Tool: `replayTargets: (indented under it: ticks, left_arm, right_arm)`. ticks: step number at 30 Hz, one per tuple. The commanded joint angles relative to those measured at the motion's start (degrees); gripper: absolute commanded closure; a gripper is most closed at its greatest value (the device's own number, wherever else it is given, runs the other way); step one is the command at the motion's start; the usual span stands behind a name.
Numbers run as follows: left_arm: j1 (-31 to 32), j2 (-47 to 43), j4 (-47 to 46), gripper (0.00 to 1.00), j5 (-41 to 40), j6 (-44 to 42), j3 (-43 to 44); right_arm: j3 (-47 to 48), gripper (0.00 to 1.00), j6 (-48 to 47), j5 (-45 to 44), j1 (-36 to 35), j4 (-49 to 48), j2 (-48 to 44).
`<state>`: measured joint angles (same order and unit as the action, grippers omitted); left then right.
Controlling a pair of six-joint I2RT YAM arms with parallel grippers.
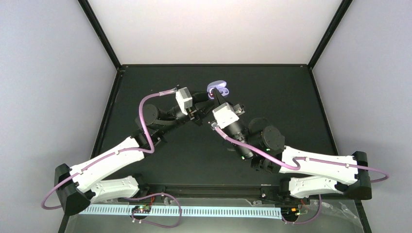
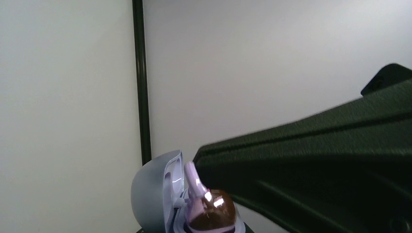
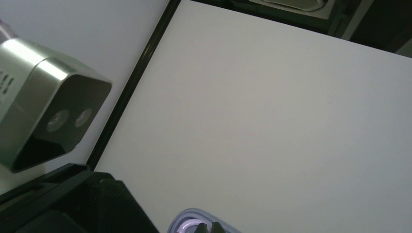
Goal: Insert the wireless bluetooth earbuds into the charging case
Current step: Place the earbud in the charging case.
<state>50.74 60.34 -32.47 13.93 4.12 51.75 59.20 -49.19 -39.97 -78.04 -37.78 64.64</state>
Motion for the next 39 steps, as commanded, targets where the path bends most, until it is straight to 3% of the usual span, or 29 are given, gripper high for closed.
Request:
replayTargets:
  ticks: [1, 31, 35, 39]
  left_arm:
    - [0.1, 0.7, 0.4, 0.98, -0.8, 0.8, 3.9]
    - [0.1, 0.6, 0.3, 0.98, -5.2, 2.5, 4.3]
    - [0.1, 0.6, 0.3, 0.98, -5.0, 2.6, 4.2]
    - [0.1, 0.4, 0.5, 0.98, -5.1, 2.5, 3.7]
  right_arm:
    - [1.2, 0.99, -0.2, -0.8, -0.4, -2.0, 0.4]
    - [0.1, 0.99, 1.8, -0.9, -0.4, 3.4, -1.5]
    - [0.5, 0.94, 2.5, -0.8, -0.4, 3.9, -1.8]
    - [3.5, 0.83, 7.1, -0.8, -0.4, 8.6, -3.5]
